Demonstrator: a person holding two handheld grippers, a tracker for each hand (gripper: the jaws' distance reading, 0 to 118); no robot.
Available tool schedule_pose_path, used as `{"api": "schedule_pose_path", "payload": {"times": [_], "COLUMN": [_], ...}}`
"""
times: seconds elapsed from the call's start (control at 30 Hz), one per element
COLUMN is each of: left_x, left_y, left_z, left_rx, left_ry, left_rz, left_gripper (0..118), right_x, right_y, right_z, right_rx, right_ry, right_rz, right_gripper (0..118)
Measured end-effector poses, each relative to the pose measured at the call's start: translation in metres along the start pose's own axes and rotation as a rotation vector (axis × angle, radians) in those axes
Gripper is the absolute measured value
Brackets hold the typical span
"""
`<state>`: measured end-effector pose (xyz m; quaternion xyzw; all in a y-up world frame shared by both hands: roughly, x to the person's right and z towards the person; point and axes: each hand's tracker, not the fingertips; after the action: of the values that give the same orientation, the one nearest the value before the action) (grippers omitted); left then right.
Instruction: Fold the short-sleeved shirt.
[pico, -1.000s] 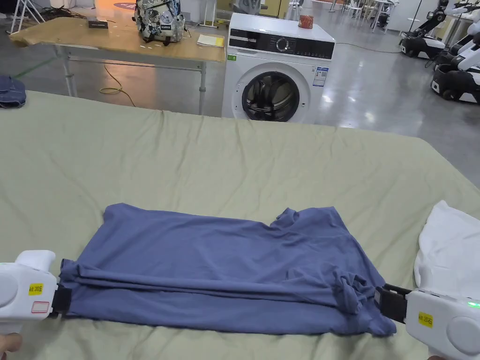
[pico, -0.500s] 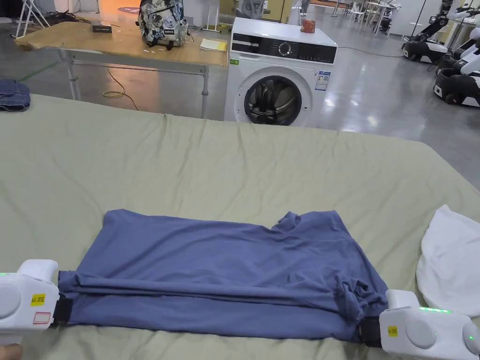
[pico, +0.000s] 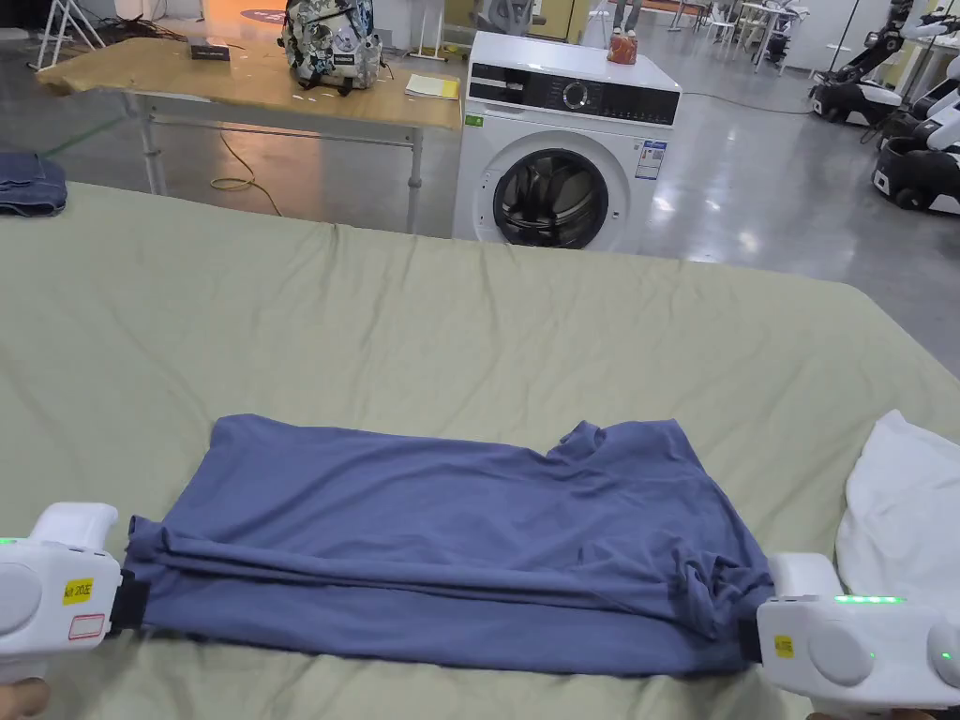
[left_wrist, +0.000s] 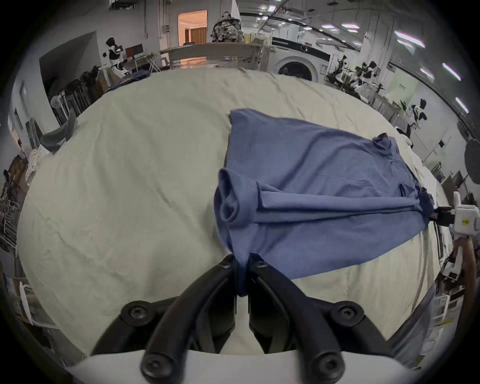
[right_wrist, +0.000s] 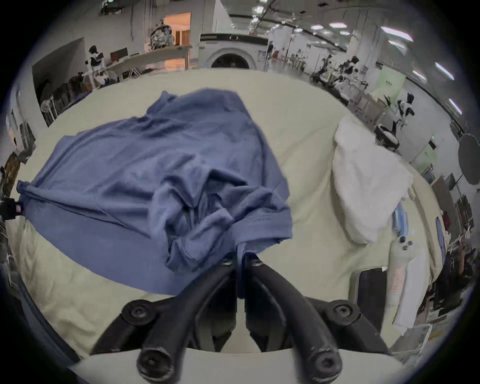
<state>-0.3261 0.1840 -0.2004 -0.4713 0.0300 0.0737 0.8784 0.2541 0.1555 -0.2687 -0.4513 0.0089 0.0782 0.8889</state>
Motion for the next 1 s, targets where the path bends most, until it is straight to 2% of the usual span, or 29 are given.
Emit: {"api": "schedule_pose_path", "payload": {"times": [0.3,0.57,0.8,1.0], "left_x": [-0.003,-0.034,-0.043,-0.042], "left_y": [0.000,-0.058,-0.111,-0.111], "left_z": [0.052,0.075,0.052,0.024], "left_rx": [0.110,0.085,-0.023,-0.065], "left_ry": [-0.033,-0.029,-0.010,0.011], "left_rz": [-0.007,0.057,0.075,0.075], "left_gripper": [1,1,1,1], "right_x": [0.005,0.001,-0.001,0.000], "right_y": [0.015,-0.040,-0.107,-0.122], "right_z": [0.071,0.111,0.085,0.045], "right_rx": [0.089,0.055,-0.076,-0.133], "right_ry": [-0.005,0.018,0.022,0.029], "right_rz": [0.019,0.029,0.003,-0.049], "right_gripper": [2,2,2,3]}}
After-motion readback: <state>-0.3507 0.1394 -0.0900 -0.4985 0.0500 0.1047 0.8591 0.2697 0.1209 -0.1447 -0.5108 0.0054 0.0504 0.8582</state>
